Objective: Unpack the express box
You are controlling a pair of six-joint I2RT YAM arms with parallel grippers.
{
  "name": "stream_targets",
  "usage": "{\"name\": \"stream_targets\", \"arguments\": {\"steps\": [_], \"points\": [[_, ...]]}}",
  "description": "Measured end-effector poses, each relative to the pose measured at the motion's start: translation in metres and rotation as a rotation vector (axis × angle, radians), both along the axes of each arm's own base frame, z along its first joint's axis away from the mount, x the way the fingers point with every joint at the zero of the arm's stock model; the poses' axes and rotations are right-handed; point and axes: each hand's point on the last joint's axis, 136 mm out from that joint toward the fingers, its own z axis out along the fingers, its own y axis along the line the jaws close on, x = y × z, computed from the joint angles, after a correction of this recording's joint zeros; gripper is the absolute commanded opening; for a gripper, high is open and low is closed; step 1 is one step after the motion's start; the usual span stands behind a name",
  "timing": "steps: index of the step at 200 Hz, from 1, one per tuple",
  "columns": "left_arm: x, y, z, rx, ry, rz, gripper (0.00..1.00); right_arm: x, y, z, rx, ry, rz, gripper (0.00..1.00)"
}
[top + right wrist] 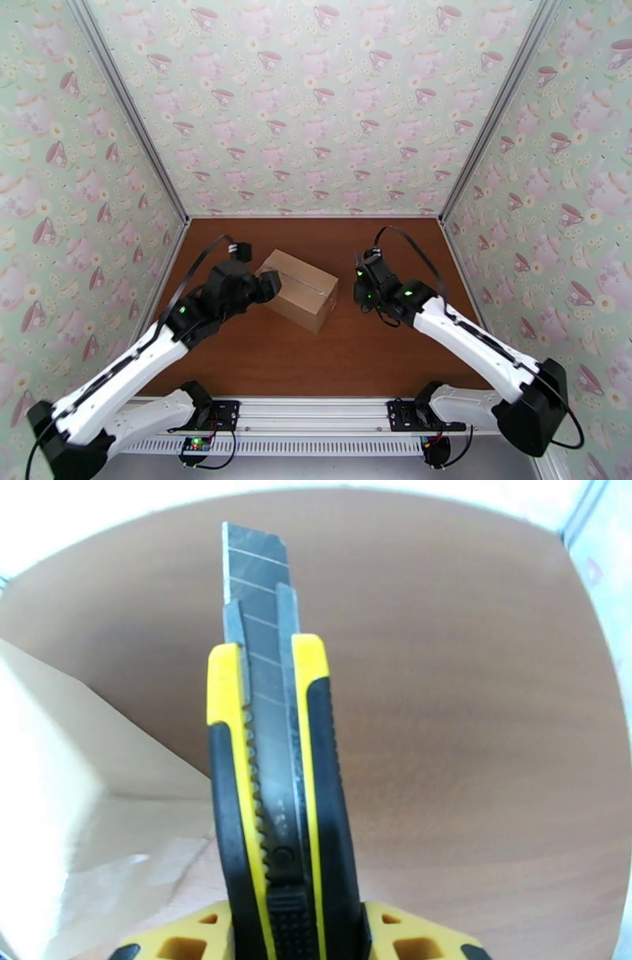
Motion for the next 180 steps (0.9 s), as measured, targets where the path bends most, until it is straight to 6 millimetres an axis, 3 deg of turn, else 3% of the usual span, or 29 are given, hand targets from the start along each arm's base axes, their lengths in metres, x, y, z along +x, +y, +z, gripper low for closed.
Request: {"name": "stream_targets", "arguments": {"steps": [32, 84, 125, 180], "points": [[0.027, -0.052, 0.029, -0.100, -0.022, -0.131, 0.63, 0.001, 0.006, 0.036, 0.019, -0.052, 0.061, 0.26], [0.049, -0.115, 0.035, -0.252, 0.003, -0.298, 0.63, -0.001, 0.020, 0.058, 0.057, -0.071, 0.144, 0.25], [0.054, -0.144, 0.045, -0.337, 0.007, -0.386, 0.62, 0.005, 0.035, 0.064, 0.083, -0.062, 0.191, 0.25], [0.055, -0.162, 0.050, -0.390, 0.007, -0.442, 0.60, 0.011, 0.048, 0.064, 0.101, -0.051, 0.222, 0.26]]}}
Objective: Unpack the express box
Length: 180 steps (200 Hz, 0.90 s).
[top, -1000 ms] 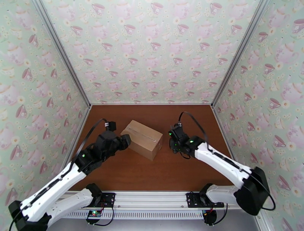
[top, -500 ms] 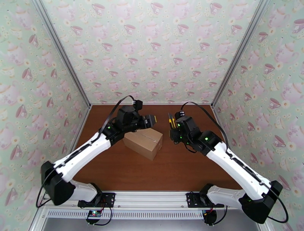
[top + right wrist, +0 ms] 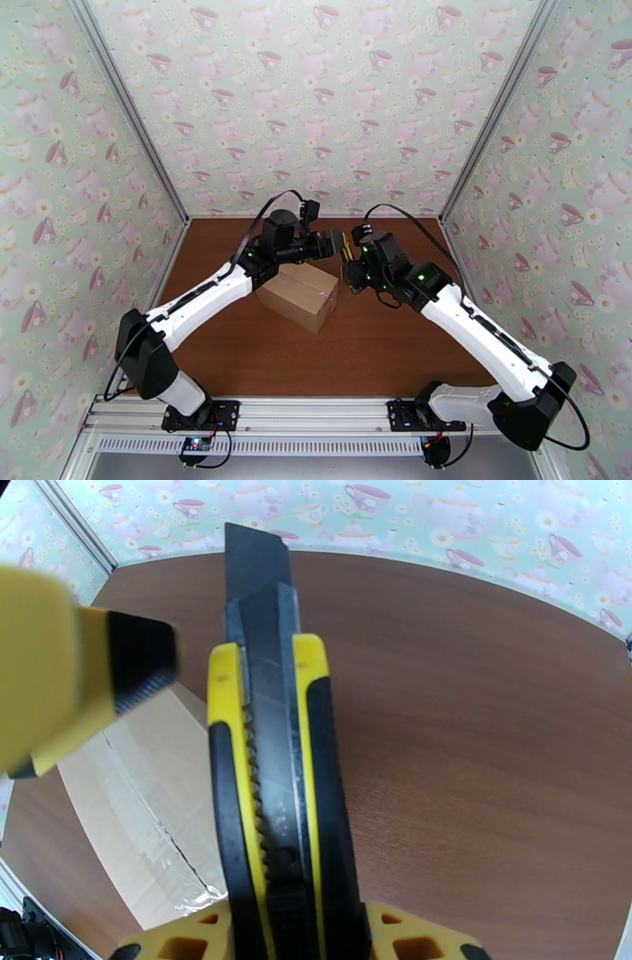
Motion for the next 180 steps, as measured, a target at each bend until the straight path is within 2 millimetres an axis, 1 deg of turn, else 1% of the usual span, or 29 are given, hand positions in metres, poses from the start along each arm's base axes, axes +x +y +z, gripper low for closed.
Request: {"name": "stream_targets", "arguments": {"steps": [34, 67, 104, 180], "points": [[0.001, -0.003, 0.000, -0.009, -0.001, -0.003, 0.58, 0.003, 0.002, 0.003, 0.002, -0.004, 0.001, 0.26], [0.005, 0.000, 0.001, -0.019, 0.000, 0.012, 0.57, 0.004, 0.003, 0.005, 0.004, -0.008, 0.001, 0.25], [0.009, 0.012, -0.013, -0.004, 0.022, 0.048, 0.57, 0.006, 0.004, 0.010, 0.003, -0.024, 0.012, 0.26], [0.011, 0.011, -0.009, -0.024, 0.033, 0.058, 0.54, 0.004, 0.011, 0.013, 0.033, -0.019, 0.040, 0.25]]}}
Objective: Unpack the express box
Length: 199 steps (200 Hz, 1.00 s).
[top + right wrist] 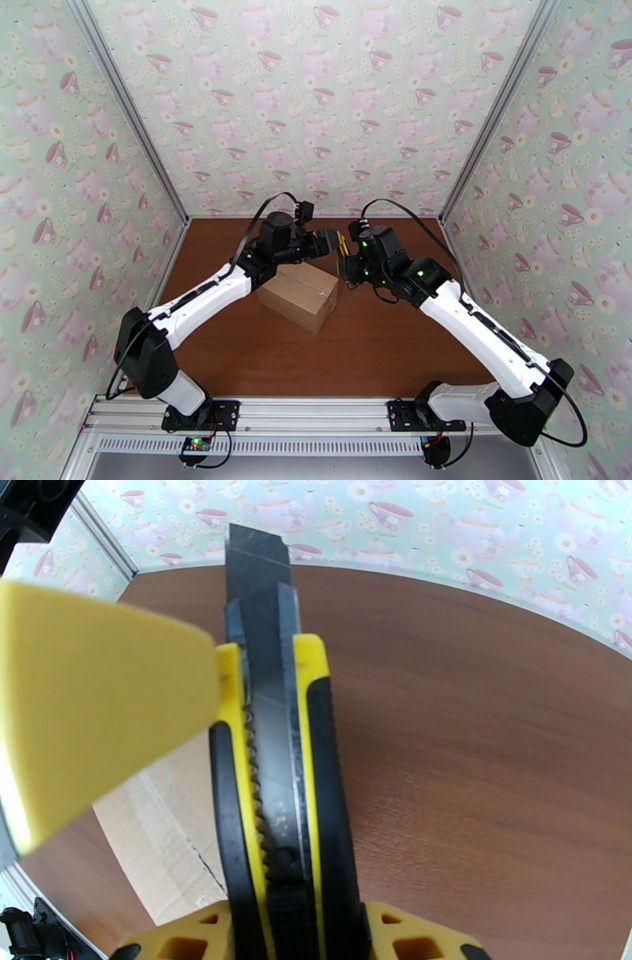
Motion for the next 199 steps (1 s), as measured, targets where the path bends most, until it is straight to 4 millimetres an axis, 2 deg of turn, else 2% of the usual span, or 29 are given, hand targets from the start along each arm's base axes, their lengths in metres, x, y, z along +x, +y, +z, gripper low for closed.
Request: {"name": "stream_targets", "arguments": {"steps": [83, 144, 184, 192, 199], "points": [[0.008, -0.018, -0.008, -0.015, 0.023, -0.030, 0.46, 0.000, 0.003, 0.002, 0.012, -0.002, 0.009, 0.25], [0.008, -0.019, -0.005, -0.022, 0.025, -0.033, 0.37, 0.004, 0.006, 0.013, 0.033, -0.028, 0.009, 0.25], [0.009, -0.022, -0.005, -0.031, 0.035, -0.041, 0.20, 0.006, 0.008, 0.010, 0.032, -0.024, 0.011, 0.24], [0.009, -0.023, -0.004, -0.036, 0.041, -0.043, 0.13, 0.007, 0.009, 0.010, 0.031, -0.022, 0.012, 0.24], [0.009, -0.023, -0.003, -0.041, 0.044, -0.044, 0.00, 0.007, 0.009, 0.009, 0.032, -0.022, 0.012, 0.24]]}}
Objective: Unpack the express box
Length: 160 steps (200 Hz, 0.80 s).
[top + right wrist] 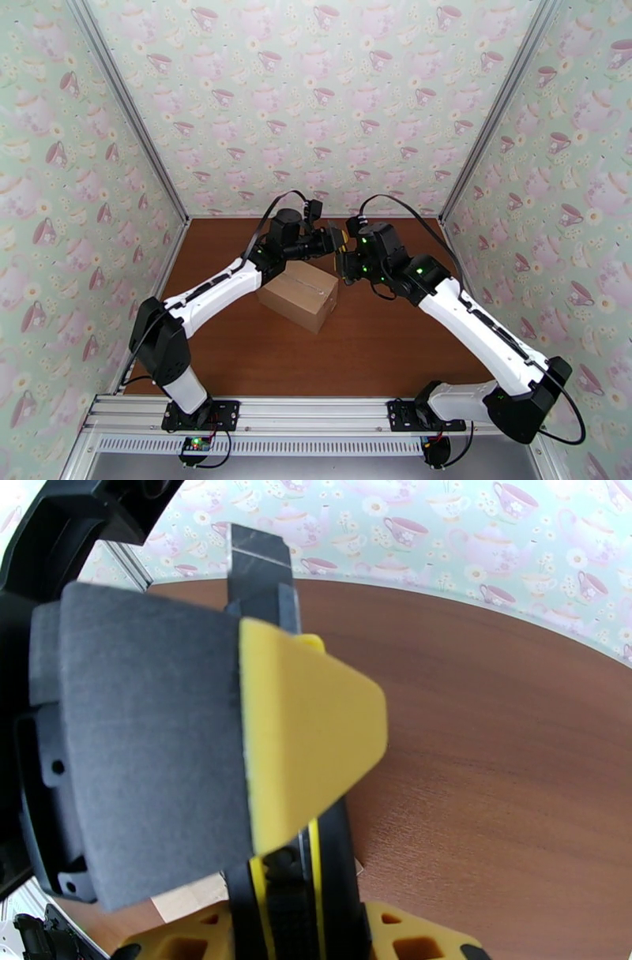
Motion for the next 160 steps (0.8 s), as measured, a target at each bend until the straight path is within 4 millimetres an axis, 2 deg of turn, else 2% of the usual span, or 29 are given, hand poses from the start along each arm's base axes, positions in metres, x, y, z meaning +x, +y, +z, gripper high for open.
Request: {"name": "stream_targets", "arguments": {"steps": [39, 73, 101, 133, 160], "points": [[0.000, 0.000, 0.002, -0.006, 0.001, -0.002, 0.00, 0.001, 0.001, 0.001, 0.004, -0.004, 0.000, 0.25], [0.003, 0.001, 0.005, -0.021, -0.002, 0.006, 0.00, 0.003, 0.003, 0.002, 0.026, -0.013, -0.004, 0.59], [0.008, 0.004, 0.006, -0.049, -0.004, 0.024, 0.00, 0.002, 0.011, 0.003, 0.082, -0.014, 0.007, 0.76], [0.017, 0.013, 0.006, -0.080, 0.005, 0.052, 0.00, -0.001, 0.012, 0.004, 0.155, -0.004, 0.015, 0.81], [0.020, 0.024, 0.016, -0.115, -0.017, 0.077, 0.00, 0.002, -0.007, 0.008, 0.278, 0.020, -0.024, 0.83]]}}
